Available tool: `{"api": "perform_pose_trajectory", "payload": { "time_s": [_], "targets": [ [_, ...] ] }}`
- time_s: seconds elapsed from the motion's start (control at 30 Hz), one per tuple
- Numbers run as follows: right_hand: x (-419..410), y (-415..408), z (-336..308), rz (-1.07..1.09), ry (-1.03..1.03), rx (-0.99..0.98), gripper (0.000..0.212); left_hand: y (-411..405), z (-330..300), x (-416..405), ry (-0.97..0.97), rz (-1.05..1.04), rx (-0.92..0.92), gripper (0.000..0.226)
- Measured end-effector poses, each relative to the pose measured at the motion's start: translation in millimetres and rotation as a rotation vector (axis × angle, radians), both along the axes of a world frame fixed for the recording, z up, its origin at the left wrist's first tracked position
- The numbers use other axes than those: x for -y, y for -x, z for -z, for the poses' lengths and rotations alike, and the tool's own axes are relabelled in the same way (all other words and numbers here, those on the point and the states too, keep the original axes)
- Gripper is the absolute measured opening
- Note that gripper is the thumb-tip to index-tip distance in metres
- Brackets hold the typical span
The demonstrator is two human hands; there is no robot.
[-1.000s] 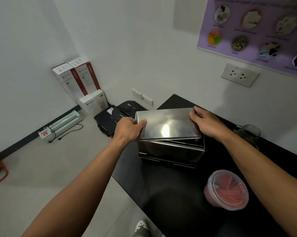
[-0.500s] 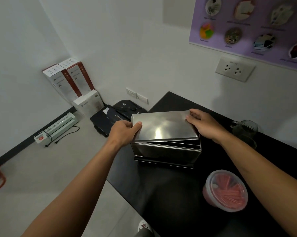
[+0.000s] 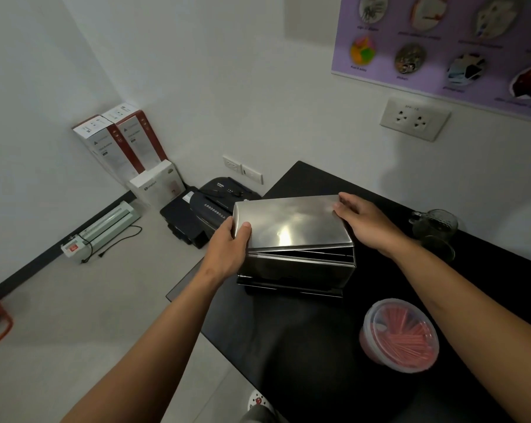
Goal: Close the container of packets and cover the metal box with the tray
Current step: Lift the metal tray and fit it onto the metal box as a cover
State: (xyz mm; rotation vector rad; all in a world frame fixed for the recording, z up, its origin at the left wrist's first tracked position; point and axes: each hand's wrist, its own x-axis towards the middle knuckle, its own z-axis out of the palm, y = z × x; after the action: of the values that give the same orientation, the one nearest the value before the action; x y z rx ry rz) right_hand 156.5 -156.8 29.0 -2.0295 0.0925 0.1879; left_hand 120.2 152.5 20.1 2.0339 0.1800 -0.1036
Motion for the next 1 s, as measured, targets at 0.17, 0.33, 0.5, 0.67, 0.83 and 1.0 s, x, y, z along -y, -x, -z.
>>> {"api": "perform_pose_trajectory", "payload": {
  "time_s": [0.17, 0.33, 0.5, 0.67, 0.83, 1.0],
  "targets": [
    [4, 8, 1, -0.006, 0.011, -0.01, 0.032, -4, 1, 2, -0.029, 0.016, -0.017, 0.044],
    [5, 20, 1, 0.037, 0.007, -0.015, 0.04, -2, -1, 4, -0.034, 0.035, -0.032, 0.042],
    [7, 29, 3, 0.041, 0.023, -0.027, 0.069, 0, -5, 5, -0.033, 0.058, -0.041, 0.042],
    [8, 35, 6, 0.029, 0.015, -0.019, 0.073, 4, -8, 4, -0.046, 0.038, -0.025, 0.033],
    [7, 44, 8, 0.049, -0.027, -0.012, 0.076, 14, -15, 12, -0.174, 0.093, 0.084, 0.048],
    [9, 53, 9, 0.022, -0.078, -0.02, 0.03, 28, -28, 37, -0.539, 0.225, 0.174, 0.07]
  ]
}}
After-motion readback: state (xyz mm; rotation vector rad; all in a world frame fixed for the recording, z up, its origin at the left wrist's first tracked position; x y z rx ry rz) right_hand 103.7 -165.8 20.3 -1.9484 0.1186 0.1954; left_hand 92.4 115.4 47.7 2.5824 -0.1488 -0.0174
